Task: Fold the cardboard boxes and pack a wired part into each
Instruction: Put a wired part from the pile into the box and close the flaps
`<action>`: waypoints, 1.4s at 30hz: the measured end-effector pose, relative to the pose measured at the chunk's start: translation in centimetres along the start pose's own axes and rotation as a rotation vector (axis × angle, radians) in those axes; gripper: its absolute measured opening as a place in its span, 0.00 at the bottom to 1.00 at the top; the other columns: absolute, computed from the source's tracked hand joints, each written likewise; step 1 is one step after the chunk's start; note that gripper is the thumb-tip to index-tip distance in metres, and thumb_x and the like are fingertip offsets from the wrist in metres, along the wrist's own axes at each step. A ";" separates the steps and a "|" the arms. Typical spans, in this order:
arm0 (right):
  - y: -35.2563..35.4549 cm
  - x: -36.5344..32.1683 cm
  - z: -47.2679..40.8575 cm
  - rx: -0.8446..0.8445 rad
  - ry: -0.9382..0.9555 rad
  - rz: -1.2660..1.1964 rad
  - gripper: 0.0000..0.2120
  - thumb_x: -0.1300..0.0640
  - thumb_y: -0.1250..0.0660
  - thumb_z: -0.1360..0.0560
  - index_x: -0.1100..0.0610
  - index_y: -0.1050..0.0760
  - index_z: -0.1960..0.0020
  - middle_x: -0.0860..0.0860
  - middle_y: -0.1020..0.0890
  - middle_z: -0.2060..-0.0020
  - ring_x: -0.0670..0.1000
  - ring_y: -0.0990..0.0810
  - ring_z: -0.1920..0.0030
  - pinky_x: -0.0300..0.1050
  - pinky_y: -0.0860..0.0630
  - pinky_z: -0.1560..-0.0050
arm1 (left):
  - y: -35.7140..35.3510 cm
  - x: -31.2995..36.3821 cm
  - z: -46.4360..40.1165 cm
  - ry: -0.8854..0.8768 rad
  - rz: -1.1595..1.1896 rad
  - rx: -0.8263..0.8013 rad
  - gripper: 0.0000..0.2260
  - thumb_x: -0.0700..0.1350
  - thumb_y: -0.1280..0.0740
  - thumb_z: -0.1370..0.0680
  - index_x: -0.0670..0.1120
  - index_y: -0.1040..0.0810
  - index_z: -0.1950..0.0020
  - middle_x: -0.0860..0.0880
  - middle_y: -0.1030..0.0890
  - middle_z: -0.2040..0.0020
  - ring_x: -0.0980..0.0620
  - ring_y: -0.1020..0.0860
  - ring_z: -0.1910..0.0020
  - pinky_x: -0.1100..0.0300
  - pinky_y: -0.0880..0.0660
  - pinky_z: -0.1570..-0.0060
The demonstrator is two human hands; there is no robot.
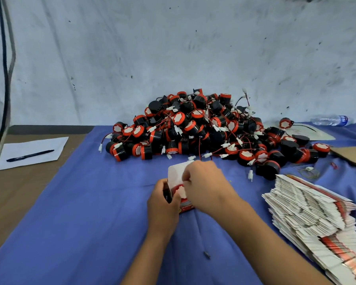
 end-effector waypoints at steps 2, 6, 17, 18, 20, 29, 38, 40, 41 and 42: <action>-1.0 -0.6 0.0 -0.027 0.004 -0.007 0.15 0.70 0.38 0.33 0.54 0.37 0.70 0.52 0.33 0.71 0.54 0.35 0.70 0.44 0.42 0.74 | -0.1 -0.1 0.0 0.014 0.016 -0.006 0.06 0.42 0.27 0.23 0.50 0.22 0.54 0.47 0.19 0.62 0.48 0.23 0.63 0.51 0.22 0.64; -2.4 0.5 -0.5 -0.001 -0.047 0.079 0.16 0.70 0.37 0.28 0.56 0.38 0.67 0.51 0.34 0.66 0.49 0.38 0.69 0.43 0.43 0.73 | -0.2 -0.1 -0.1 0.050 0.027 0.005 0.08 0.42 0.25 0.25 0.52 0.20 0.51 0.49 0.16 0.58 0.45 0.17 0.57 0.39 0.19 0.56; -4.0 -0.2 -1.2 0.103 -0.047 0.080 0.14 0.69 0.37 0.27 0.56 0.40 0.63 0.50 0.36 0.67 0.54 0.33 0.65 0.44 0.44 0.72 | 0.1 0.4 -0.3 0.109 -0.170 0.027 0.04 0.43 0.27 0.27 0.50 0.20 0.58 0.52 0.16 0.59 0.46 0.18 0.56 0.45 0.19 0.54; -4.2 -0.1 -1.2 0.109 -0.046 0.065 0.12 0.68 0.37 0.26 0.56 0.39 0.60 0.49 0.36 0.68 0.52 0.34 0.67 0.43 0.46 0.73 | 0.0 0.3 -0.2 0.130 -0.133 -0.001 0.04 0.41 0.27 0.26 0.50 0.19 0.57 0.52 0.16 0.59 0.47 0.17 0.57 0.45 0.18 0.55; -4.6 0.1 -1.3 0.122 -0.046 0.069 0.09 0.66 0.37 0.25 0.55 0.36 0.56 0.49 0.34 0.68 0.51 0.36 0.69 0.44 0.46 0.73 | 0.1 0.3 -0.2 0.139 -0.078 -0.023 0.05 0.39 0.27 0.26 0.49 0.17 0.55 0.51 0.15 0.58 0.48 0.16 0.57 0.45 0.17 0.56; -5.7 1.1 -2.2 -0.120 0.080 0.038 0.18 0.49 0.44 0.16 0.55 0.17 0.49 0.56 0.25 0.47 0.55 0.38 0.47 0.45 0.40 0.40 | 0.0 0.8 -0.6 0.074 0.007 -0.153 0.07 0.48 0.32 0.33 0.46 0.19 0.65 0.50 0.20 0.71 0.56 0.27 0.69 0.59 0.29 0.67; -3.0 -0.3 -2.5 0.031 0.091 -0.059 0.06 0.63 0.34 0.24 0.64 0.20 0.50 0.59 0.17 0.55 0.59 0.21 0.50 0.55 0.23 0.50 | -0.6 0.5 -0.6 0.093 0.020 -0.243 0.15 0.38 0.29 0.24 0.52 0.22 0.70 0.51 0.19 0.71 0.57 0.24 0.70 0.58 0.29 0.65; -3.0 0.2 -2.2 0.088 0.097 -0.237 0.04 0.64 0.33 0.25 0.61 0.19 0.54 0.55 0.17 0.57 0.54 0.21 0.52 0.50 0.24 0.50 | -0.5 0.6 -0.5 0.089 0.053 -0.252 0.08 0.42 0.27 0.27 0.51 0.19 0.66 0.50 0.16 0.67 0.55 0.19 0.67 0.56 0.24 0.65; -3.1 0.3 -2.0 0.083 0.117 -0.325 0.06 0.66 0.33 0.26 0.58 0.20 0.58 0.52 0.18 0.60 0.51 0.21 0.55 0.46 0.23 0.53 | -0.4 0.8 -0.4 0.090 0.072 -0.253 0.03 0.44 0.29 0.30 0.49 0.18 0.64 0.49 0.15 0.66 0.53 0.18 0.65 0.55 0.22 0.64; -3.4 0.5 -1.9 0.063 0.143 -0.380 0.10 0.68 0.33 0.27 0.55 0.20 0.61 0.49 0.19 0.62 0.48 0.21 0.58 0.44 0.24 0.57 | -0.3 0.8 -0.3 0.092 0.084 -0.247 0.02 0.44 0.30 0.32 0.48 0.17 0.63 0.48 0.15 0.66 0.52 0.17 0.64 0.53 0.21 0.63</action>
Point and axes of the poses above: each hand's wrist, its own z-axis away from the middle knuckle, its own y-axis out of the back of the hand, x = y × z, the point moved 6 cm from there along -z, towards the middle knuckle
